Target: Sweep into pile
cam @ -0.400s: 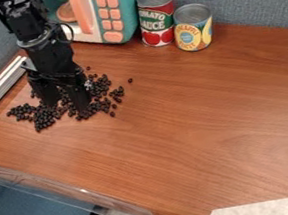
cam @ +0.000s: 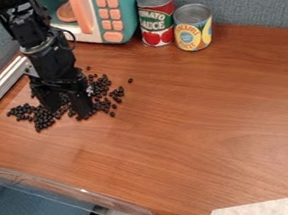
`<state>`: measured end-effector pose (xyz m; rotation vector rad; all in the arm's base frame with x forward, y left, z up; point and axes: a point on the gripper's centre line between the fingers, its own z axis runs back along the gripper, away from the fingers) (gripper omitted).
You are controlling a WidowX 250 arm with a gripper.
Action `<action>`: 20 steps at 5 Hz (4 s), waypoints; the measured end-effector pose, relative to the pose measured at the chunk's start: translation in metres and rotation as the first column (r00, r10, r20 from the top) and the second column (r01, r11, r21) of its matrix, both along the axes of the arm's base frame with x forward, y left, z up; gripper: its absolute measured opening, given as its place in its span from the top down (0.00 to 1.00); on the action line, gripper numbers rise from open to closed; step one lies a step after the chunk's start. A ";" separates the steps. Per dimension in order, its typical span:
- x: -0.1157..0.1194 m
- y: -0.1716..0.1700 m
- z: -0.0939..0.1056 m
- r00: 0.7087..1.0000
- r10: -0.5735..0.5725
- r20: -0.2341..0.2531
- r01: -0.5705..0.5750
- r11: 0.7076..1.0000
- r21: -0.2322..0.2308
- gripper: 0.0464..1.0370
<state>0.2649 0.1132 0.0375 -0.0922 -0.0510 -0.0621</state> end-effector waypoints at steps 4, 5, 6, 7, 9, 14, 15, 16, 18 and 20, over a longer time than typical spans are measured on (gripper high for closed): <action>0.007 0.025 -0.002 1.000 0.021 0.008 -0.021 1.000 -0.018 0.04; 0.015 0.068 0.011 0.997 0.060 0.041 -0.061 0.997 0.044 0.04; 0.021 0.106 0.021 0.994 0.070 0.081 -0.075 0.995 0.063 0.04; 0.027 0.138 0.017 0.991 0.099 0.086 -0.107 0.990 0.090 0.04; 0.039 0.180 0.000 0.987 0.151 0.057 -0.159 0.970 0.181 0.04; 0.039 0.194 -0.031 0.978 0.207 -0.001 -0.201 0.949 0.242 0.56; 0.039 0.194 -0.037 0.977 0.212 -0.011 -0.204 0.950 0.236 0.36; 0.039 0.194 -0.037 0.977 0.214 -0.008 -0.206 0.951 0.231 0.63; 0.040 0.187 -0.038 0.981 0.194 0.004 -0.191 0.961 0.203 0.66; 0.038 0.151 -0.037 0.989 0.146 0.001 -0.145 0.982 0.119 0.66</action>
